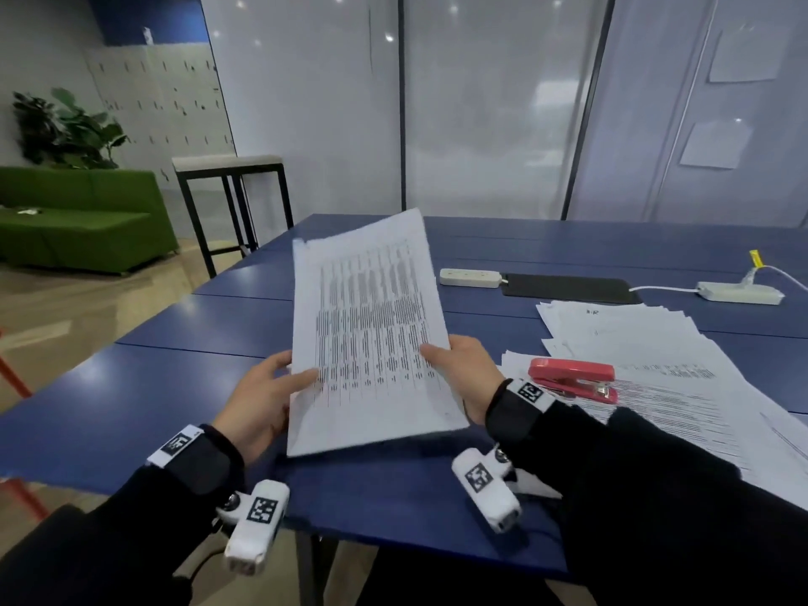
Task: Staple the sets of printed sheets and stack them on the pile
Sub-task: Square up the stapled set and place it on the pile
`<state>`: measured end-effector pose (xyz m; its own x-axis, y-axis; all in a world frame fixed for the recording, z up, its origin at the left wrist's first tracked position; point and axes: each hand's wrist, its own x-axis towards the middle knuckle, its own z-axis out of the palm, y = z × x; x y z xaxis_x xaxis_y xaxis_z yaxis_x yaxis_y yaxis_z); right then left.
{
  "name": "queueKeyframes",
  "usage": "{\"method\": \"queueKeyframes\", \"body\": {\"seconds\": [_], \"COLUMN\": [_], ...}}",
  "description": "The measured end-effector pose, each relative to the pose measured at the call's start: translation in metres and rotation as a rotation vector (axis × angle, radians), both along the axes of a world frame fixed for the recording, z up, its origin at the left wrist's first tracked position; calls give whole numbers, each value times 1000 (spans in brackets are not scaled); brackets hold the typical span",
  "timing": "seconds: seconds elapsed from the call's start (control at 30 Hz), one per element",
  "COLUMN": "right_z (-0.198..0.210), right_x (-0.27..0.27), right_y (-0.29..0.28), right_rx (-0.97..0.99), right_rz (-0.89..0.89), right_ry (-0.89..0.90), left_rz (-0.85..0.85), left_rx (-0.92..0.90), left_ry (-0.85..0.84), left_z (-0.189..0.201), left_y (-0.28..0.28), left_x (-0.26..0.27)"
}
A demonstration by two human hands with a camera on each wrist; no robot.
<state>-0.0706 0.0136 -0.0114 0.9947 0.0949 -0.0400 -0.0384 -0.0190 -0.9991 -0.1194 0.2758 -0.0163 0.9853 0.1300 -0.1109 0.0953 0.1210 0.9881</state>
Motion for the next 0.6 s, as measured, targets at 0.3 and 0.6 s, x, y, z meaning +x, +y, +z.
{"method": "queueKeyframes", "body": {"seconds": [0.3, 0.6], "right_z": [5, -18], "right_x": [69, 79], "right_y": [28, 15], "right_rx": [-323, -499], "right_rz": [-55, -64], "right_ry": [-85, 4], "left_rz": [173, 93], "left_rx": [432, 728], "left_ry": [-64, 67], "left_z": [2, -25], "left_y": [35, 38], "left_x": [120, 160]}}
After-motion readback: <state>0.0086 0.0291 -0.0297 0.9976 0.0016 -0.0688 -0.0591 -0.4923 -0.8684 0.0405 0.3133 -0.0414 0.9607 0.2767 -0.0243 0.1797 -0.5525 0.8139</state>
